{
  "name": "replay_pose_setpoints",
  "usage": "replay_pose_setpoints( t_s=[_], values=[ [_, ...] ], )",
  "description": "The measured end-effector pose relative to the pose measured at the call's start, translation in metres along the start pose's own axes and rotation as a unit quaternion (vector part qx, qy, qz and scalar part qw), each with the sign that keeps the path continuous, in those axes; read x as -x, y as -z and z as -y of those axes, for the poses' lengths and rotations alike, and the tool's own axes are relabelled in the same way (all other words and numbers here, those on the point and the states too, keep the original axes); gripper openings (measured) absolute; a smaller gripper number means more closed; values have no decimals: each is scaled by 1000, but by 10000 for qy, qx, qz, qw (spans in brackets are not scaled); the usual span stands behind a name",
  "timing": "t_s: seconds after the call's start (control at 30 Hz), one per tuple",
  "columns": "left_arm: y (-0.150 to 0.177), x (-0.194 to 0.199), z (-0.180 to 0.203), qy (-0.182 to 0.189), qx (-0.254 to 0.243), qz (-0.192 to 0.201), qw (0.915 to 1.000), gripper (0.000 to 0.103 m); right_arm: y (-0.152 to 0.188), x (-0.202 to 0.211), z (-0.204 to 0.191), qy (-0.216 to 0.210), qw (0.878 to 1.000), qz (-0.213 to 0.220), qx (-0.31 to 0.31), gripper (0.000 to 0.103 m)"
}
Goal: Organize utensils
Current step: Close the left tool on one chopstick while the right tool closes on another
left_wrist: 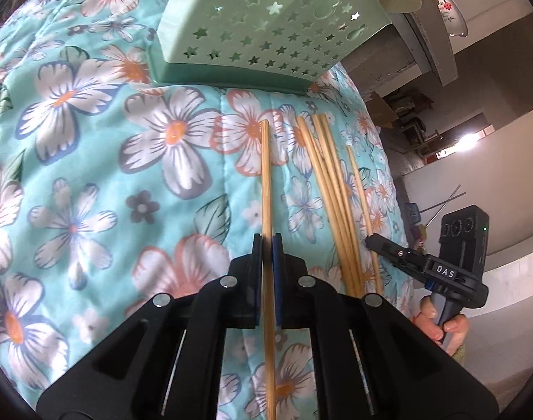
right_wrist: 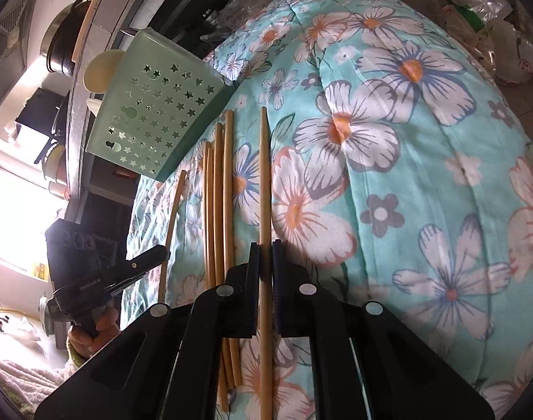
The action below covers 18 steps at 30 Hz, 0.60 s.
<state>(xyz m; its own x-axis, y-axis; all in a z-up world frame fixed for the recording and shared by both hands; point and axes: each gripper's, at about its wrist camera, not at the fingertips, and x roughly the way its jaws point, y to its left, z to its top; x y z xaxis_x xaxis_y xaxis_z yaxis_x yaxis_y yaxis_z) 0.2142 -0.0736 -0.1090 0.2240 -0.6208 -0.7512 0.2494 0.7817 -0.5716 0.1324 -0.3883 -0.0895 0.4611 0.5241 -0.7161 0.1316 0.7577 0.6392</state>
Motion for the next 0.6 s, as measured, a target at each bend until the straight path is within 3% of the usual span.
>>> replay_pose_setpoints(
  t_s=[0.17, 0.27, 0.43, 0.6],
  values=[
    [6, 8, -6, -167, -153, 21, 9997, 6, 4, 7, -2, 269, 9995, -93, 99, 7],
    [5, 10, -8, -283, -271, 4, 9992, 14, -1, 6, -8, 479, 9983, -160, 292, 9],
    [-14, 4, -4, -416, -454, -52, 9981, 20, -22, 4, -24, 887, 9937, -73, 685, 19],
    [-36, -8, 5, -661, -770, -226, 9946, 29, -46, -9, -34, 1250, 9866, -31, 1052, 22]
  ],
)
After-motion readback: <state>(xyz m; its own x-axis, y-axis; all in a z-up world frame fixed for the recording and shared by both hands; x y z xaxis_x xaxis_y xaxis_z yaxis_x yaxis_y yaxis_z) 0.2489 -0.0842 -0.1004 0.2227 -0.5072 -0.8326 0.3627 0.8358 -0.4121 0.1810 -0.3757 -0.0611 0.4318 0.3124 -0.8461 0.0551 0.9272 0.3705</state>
